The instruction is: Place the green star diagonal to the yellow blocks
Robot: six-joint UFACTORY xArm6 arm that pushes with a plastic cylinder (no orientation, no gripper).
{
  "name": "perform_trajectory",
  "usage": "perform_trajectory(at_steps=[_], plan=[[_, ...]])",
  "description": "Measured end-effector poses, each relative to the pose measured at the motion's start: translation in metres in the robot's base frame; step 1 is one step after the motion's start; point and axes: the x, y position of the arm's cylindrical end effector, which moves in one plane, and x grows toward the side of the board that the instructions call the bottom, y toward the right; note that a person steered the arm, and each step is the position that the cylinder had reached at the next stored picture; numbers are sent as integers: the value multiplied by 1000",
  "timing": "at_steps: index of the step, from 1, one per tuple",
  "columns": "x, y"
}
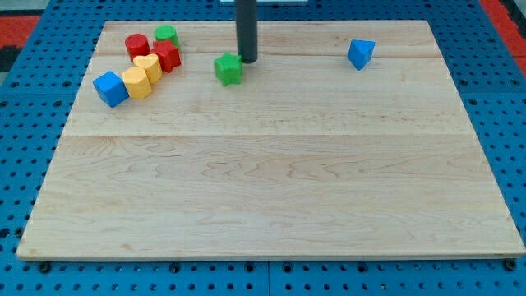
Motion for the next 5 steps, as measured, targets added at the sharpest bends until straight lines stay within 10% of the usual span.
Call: perform_trajectory(at_steps=[5], plan=[[23,0]])
